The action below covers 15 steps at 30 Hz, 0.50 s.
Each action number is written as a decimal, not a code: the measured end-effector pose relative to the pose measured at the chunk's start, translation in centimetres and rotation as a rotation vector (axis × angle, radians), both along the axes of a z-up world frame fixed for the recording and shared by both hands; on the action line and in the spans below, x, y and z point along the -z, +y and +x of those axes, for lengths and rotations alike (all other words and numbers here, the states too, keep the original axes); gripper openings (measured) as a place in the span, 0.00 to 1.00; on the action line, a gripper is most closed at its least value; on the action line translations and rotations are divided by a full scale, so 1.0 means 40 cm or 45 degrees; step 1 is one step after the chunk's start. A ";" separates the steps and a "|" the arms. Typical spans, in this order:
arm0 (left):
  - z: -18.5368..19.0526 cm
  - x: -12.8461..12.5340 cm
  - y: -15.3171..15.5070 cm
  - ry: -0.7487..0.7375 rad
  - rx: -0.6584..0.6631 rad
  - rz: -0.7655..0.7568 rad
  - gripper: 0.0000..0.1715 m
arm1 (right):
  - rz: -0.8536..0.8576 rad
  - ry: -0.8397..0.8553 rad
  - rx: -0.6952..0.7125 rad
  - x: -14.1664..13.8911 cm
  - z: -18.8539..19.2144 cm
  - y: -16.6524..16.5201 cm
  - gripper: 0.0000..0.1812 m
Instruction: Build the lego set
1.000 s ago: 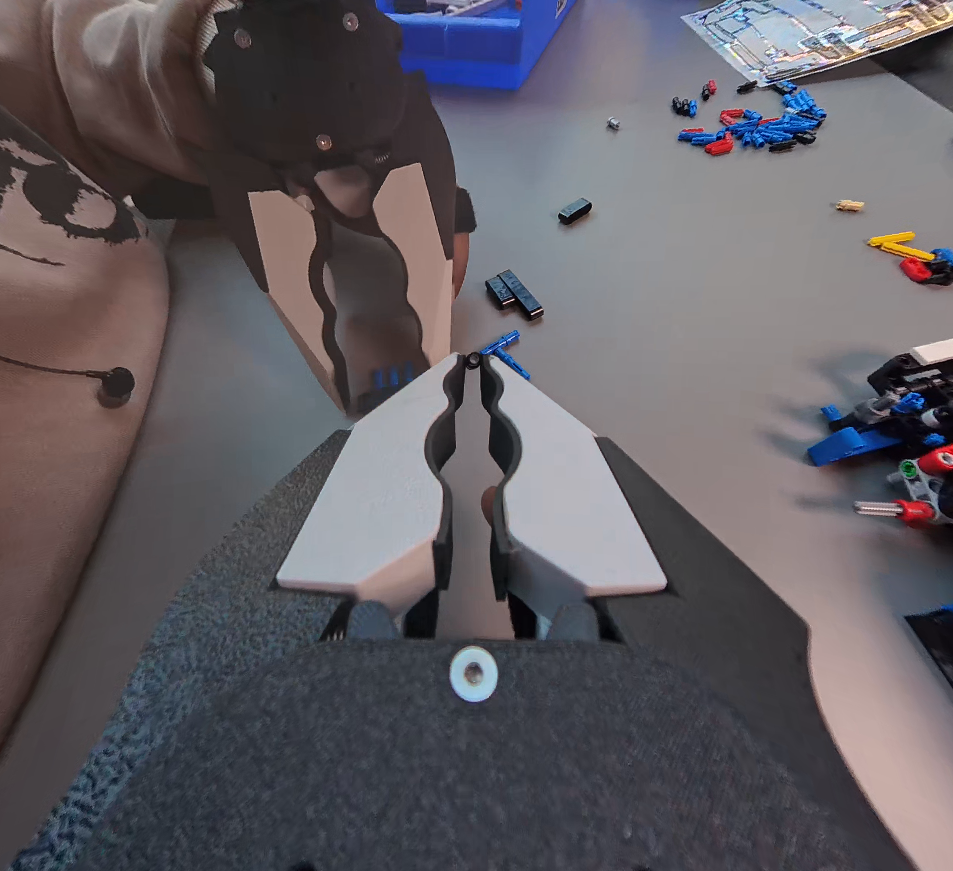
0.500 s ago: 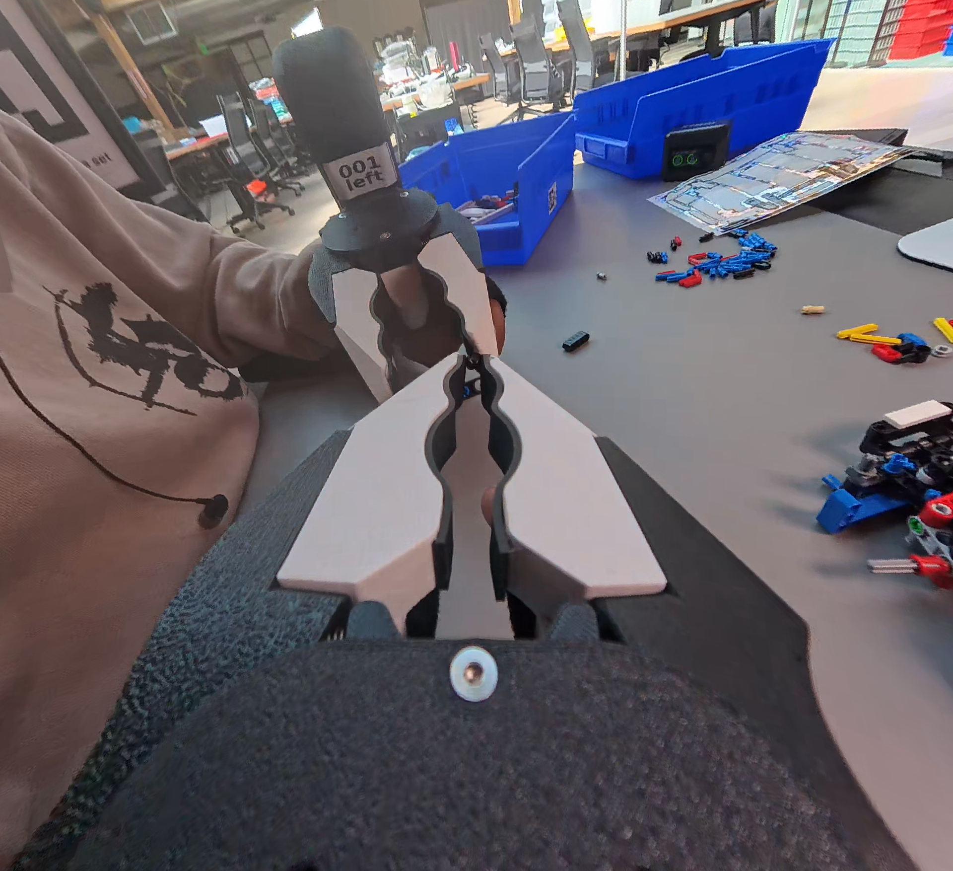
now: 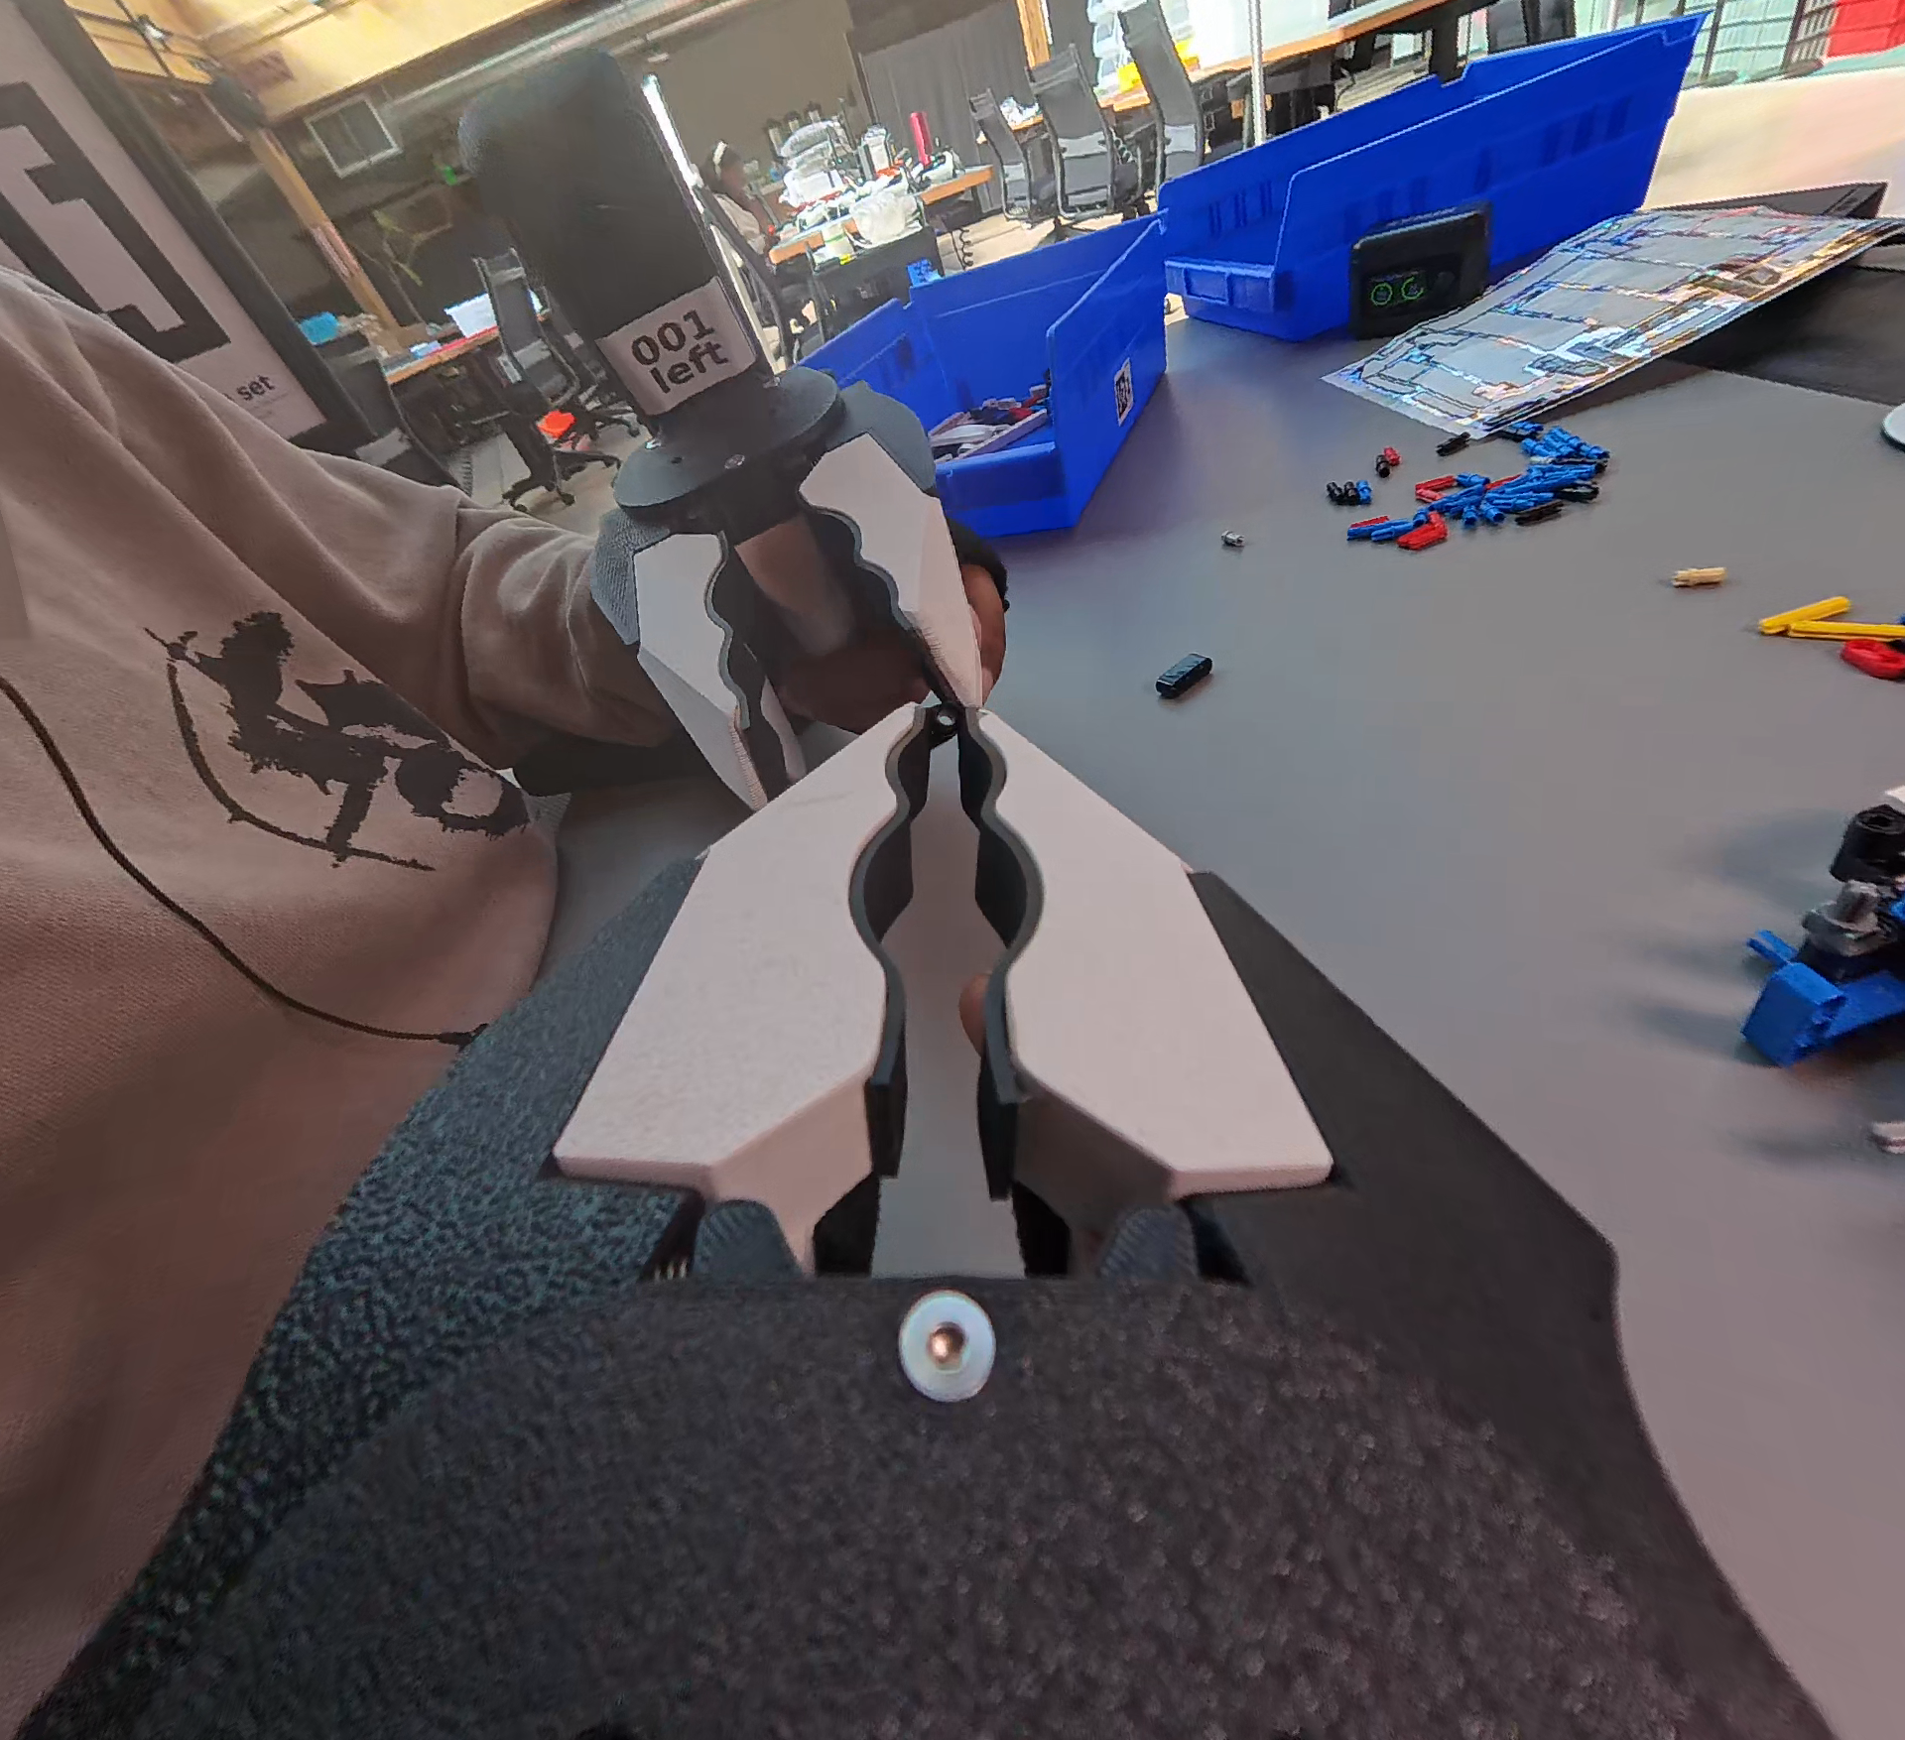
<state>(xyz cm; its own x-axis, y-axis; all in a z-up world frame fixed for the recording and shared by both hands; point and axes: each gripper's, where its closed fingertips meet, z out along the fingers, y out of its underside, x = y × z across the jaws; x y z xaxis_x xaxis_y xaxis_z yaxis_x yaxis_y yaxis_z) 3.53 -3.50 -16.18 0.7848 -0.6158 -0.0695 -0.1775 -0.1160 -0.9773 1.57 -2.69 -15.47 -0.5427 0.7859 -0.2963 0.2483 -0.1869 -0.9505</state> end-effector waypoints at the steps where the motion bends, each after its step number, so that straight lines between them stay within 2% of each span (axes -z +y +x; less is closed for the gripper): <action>1: 0.001 -0.001 -0.001 0.001 -0.001 0.006 0.22 | -0.008 -0.002 -0.006 -0.001 0.001 -0.001 0.02; 4: 0.002 -0.006 0.000 0.023 -0.017 0.036 0.22 | -0.063 -0.019 -0.011 -0.004 0.002 -0.001 0.01; 9: 0.009 -0.002 0.004 0.175 -0.067 0.111 0.22 | -0.145 -0.086 -0.018 -0.007 0.003 -0.004 0.01; 15: -0.006 -0.037 0.016 0.043 -0.131 0.140 0.22 | -0.388 -0.044 0.043 -0.038 -0.013 0.010 0.01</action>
<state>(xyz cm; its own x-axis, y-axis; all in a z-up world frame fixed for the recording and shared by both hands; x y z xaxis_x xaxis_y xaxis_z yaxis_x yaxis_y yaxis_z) 3.28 -2.85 -14.69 0.8395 -0.5194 -0.1596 -0.2034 -0.0281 -0.9787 1.04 -2.29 -13.95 -0.5032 0.6755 -0.5390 0.2684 -0.4707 -0.8405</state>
